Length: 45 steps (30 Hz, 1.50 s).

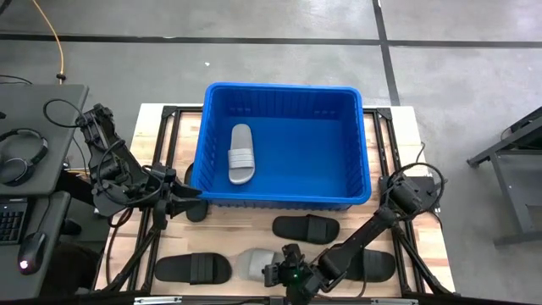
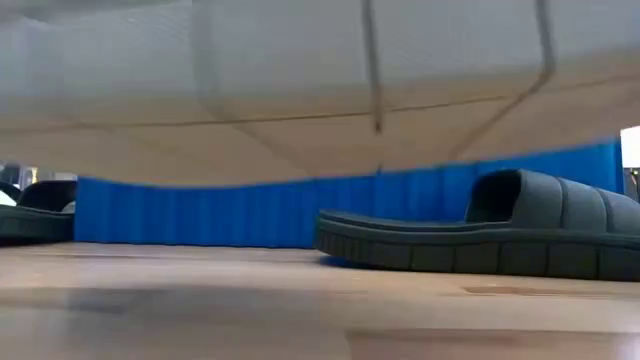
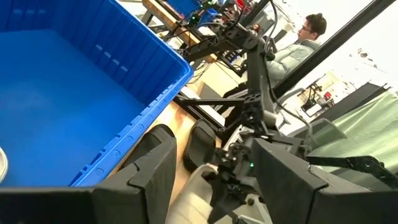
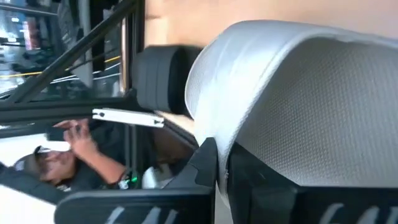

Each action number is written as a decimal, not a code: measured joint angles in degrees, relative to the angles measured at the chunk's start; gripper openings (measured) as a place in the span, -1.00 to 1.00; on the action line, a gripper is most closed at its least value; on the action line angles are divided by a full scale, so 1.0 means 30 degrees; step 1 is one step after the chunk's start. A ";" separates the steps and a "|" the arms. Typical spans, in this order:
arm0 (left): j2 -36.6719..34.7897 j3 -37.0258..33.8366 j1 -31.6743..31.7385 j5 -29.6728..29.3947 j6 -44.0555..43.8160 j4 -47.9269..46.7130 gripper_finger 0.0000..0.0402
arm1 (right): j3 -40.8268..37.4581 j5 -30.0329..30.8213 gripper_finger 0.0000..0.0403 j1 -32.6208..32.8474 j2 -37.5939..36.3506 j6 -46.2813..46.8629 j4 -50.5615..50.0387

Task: Pick and place slides into bin
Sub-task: Stack the gray slide on top of the gray slide in the blue bin

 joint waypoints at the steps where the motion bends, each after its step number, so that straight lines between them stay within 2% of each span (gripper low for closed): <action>1: 0.0000 0.0000 0.0000 0.0013 -0.0004 0.0004 -0.02 | 0.0447 0.0178 -1.00 0.0001 0.0000 -0.0084 -0.0757; 10: -0.0102 -0.0007 0.0000 0.0884 0.0164 0.0155 -0.02 | 0.4723 0.1114 -1.00 0.0052 -0.0001 -0.1152 -0.5990; 18: -0.0404 -0.0007 0.0000 0.2039 0.0129 0.0203 -0.02 | 0.9111 0.2906 -1.00 0.0212 -0.0025 -0.2166 -1.1314; 27: -0.0619 -0.0011 0.0000 0.2521 -0.1489 0.1645 -0.02 | 1.3402 0.4163 -1.00 0.0034 -0.0044 -0.3540 -1.6644; 32: -0.0648 -0.0007 0.0000 0.2538 -0.2809 0.2786 -0.02 | 1.3266 0.4695 -1.00 -0.0462 -0.0594 -0.4904 -1.6497; 36: -0.0605 -0.0007 0.0015 0.2948 -0.3325 0.2947 -0.02 | 1.3595 0.4325 -1.00 -0.0957 -0.0648 -0.6413 -1.6166; 45: -0.0553 -0.0007 0.0015 0.3155 -0.4237 0.2979 -0.02 | 1.3626 0.4947 -1.00 -0.1812 -0.0998 -1.1077 -1.2015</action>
